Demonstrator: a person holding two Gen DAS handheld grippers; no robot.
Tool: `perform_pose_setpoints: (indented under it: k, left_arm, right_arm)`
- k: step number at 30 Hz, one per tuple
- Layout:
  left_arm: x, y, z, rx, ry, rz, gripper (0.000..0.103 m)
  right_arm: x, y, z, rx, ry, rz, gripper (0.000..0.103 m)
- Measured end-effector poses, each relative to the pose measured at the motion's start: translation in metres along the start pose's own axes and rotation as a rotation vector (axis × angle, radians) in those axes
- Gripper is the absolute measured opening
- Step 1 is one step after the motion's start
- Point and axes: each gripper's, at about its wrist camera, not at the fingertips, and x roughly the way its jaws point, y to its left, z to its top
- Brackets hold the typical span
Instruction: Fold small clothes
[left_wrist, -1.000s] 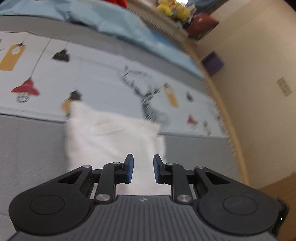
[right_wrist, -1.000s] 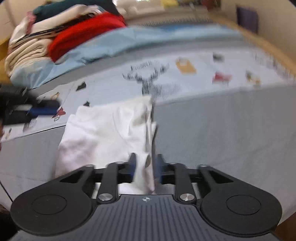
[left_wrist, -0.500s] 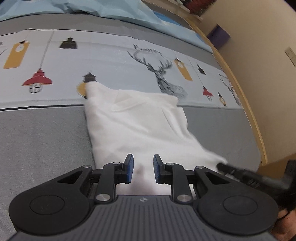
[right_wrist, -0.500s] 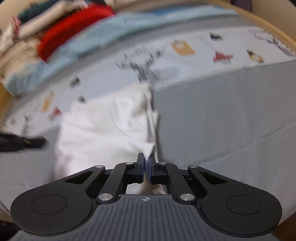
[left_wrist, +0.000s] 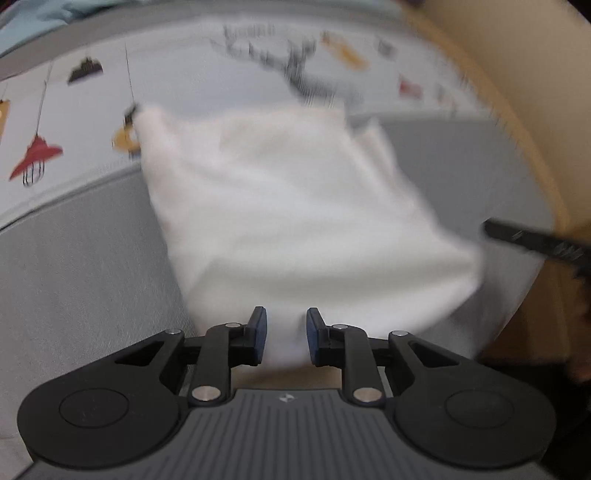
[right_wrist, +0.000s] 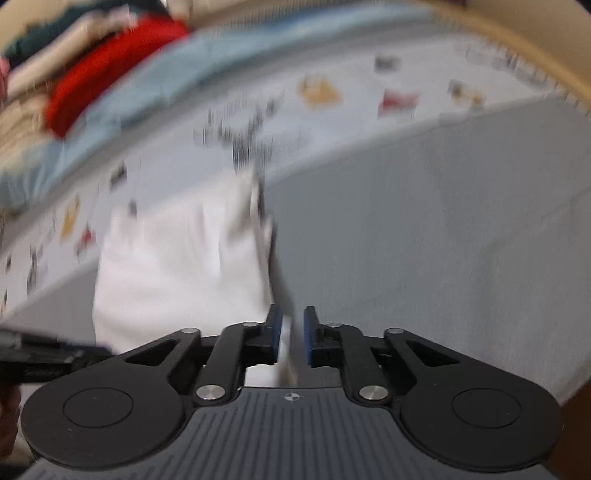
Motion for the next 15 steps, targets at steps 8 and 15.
perform_pose_setpoints:
  k: [8, 15]
  left_arm:
    - [0.012, 0.02, -0.003, -0.028, 0.066, 0.057, 0.026]
    - [-0.007, 0.029, 0.008, -0.09, -0.012, 0.042, 0.031]
  right_arm:
    - [0.027, 0.017, 0.015, -0.047, -0.078, 0.063, 0.029]
    - [0.067, 0.041, 0.03, -0.027, -0.047, 0.051, 0.044]
